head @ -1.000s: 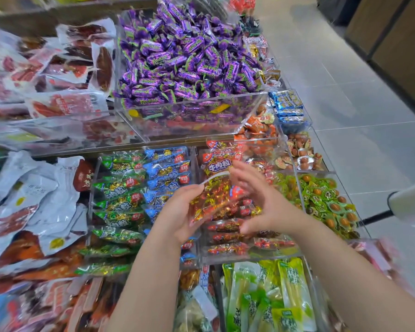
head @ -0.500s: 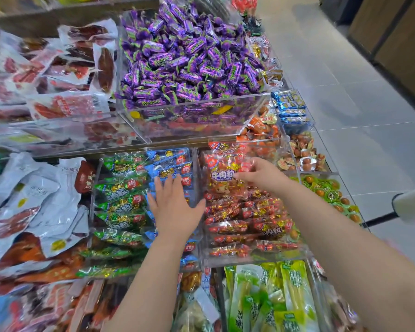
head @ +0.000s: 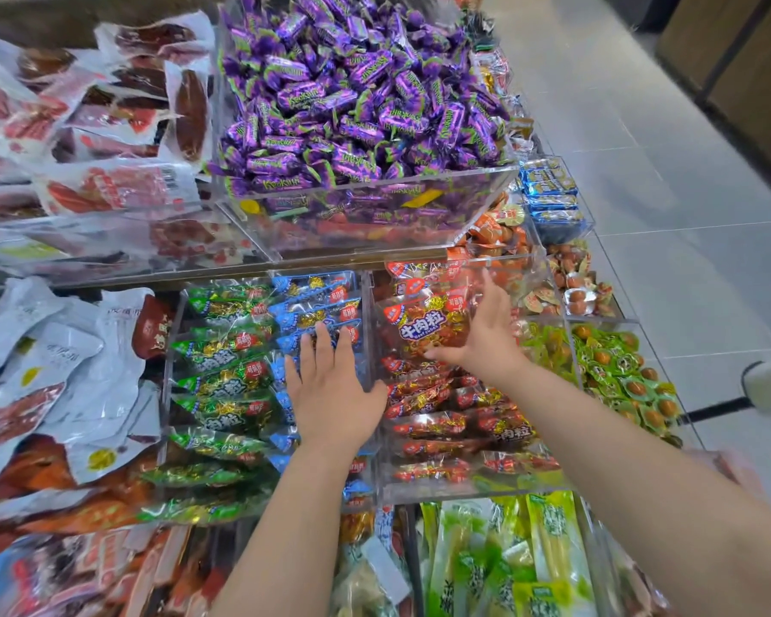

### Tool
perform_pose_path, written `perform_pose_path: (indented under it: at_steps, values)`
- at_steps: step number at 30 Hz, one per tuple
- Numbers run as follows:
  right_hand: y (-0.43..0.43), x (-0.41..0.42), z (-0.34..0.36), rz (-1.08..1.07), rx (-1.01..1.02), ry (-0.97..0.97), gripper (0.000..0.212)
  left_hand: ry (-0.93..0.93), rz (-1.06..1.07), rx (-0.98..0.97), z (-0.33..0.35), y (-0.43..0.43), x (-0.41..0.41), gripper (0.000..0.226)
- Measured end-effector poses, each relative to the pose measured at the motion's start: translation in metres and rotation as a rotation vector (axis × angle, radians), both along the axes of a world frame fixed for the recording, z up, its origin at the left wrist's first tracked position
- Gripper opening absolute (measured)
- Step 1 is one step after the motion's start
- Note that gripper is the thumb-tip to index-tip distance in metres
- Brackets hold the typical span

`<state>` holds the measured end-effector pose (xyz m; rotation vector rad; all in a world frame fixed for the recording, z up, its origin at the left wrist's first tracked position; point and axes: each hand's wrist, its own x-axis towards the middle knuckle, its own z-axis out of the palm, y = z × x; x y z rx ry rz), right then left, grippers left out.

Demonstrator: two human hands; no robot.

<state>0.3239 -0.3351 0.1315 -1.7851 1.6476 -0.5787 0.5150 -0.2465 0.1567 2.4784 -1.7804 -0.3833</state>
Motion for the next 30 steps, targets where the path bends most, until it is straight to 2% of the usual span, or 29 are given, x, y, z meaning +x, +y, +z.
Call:
perform_pose_path:
  at_steps: [4, 8, 11, 15, 17, 20, 23, 30]
  values:
    - [-0.002, 0.009, -0.009, -0.140, 0.050, -0.018, 0.141, -0.006, -0.001, -0.022, -0.002, 0.001, 0.000, 0.082]
    - [0.000, 0.017, -0.012, -0.264, 0.134, -0.194, 0.145, -0.010, -0.001, -0.035, -0.003, 0.001, 0.000, 0.082]
    - [0.004, 0.015, -0.011, -0.122, 0.079, -0.358, 0.138, -0.005, -0.001, -0.042, -0.004, 0.001, 0.000, 0.082]
    - [-0.001, 0.014, -0.003, 0.050, 0.103, -0.379, 0.128, 0.001, 0.003, -0.046, -0.005, 0.001, 0.000, 0.082]
    - [-0.002, 0.016, -0.002, 0.006, 0.126, -0.414, 0.124, -0.004, 0.001, -0.046, -0.005, 0.001, 0.001, 0.082]
    - [0.001, 0.020, -0.007, -0.153, 0.066, -0.366, 0.110, -0.010, -0.001, -0.041, -0.005, 0.001, 0.001, 0.082]
    - [0.001, 0.030, -0.010, -0.082, 0.026, -0.282, 0.101, -0.019, -0.002, -0.036, -0.006, 0.001, 0.001, 0.082]
    - [0.001, 0.024, -0.006, -0.060, 0.150, -0.343, 0.122, -0.017, -0.005, -0.034, -0.008, 0.000, 0.002, 0.082]
